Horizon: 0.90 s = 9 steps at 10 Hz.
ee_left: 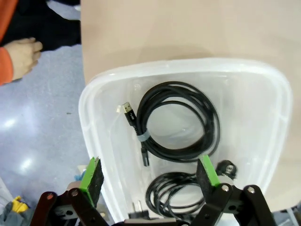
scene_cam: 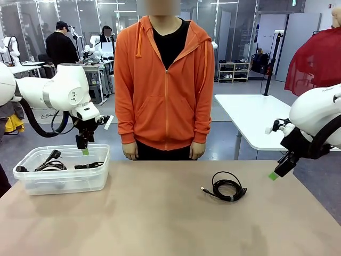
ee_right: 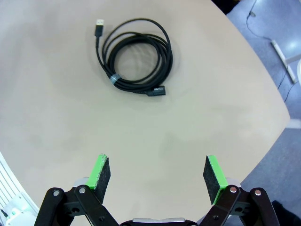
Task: Organize and store the cables.
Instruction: Place the USB Extension Cable into the Organizing box.
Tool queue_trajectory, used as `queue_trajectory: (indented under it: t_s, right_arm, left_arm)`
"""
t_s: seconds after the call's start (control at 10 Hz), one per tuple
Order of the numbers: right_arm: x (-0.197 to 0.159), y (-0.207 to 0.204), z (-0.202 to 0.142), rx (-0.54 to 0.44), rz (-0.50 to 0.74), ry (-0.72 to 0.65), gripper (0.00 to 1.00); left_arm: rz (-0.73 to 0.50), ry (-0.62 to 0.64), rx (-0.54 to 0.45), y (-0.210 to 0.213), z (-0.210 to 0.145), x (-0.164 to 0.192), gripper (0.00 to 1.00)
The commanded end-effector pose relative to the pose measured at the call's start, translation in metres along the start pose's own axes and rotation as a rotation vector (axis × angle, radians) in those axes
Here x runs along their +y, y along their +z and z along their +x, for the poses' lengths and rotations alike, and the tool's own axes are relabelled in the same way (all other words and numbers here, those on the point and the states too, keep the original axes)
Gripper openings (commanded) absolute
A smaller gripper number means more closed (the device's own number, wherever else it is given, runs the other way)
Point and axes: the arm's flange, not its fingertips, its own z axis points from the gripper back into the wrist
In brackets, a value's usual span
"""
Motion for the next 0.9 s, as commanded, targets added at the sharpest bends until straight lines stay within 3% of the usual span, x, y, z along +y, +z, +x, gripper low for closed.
queue_trajectory:
  t_s: [0.0,0.3,0.5,0.7,0.8]
  right_arm:
    - [0.017,0.008,0.012,0.015,-0.032,0.068,1.0]
    - [0.04,0.012,0.029,0.062,-0.016,0.202,1.0]
    - [0.045,0.006,0.039,0.092,-0.015,0.263,1.0]
    - [0.055,0.018,0.046,0.071,-0.013,0.264,1.0]
    - [0.056,0.025,0.045,0.067,-0.01,0.269,1.0]
  left_arm:
    - [-0.044,0.094,-0.022,0.042,0.005,-0.056,1.0]
    - [0.006,0.211,-0.123,0.098,0.02,-0.13,1.0]
    - [0.097,0.213,-0.257,0.119,0.025,-0.179,1.0]
    - [0.149,0.363,-0.278,0.152,0.02,-0.242,1.0]
    - [0.14,0.427,-0.364,0.158,0.01,-0.263,1.0]
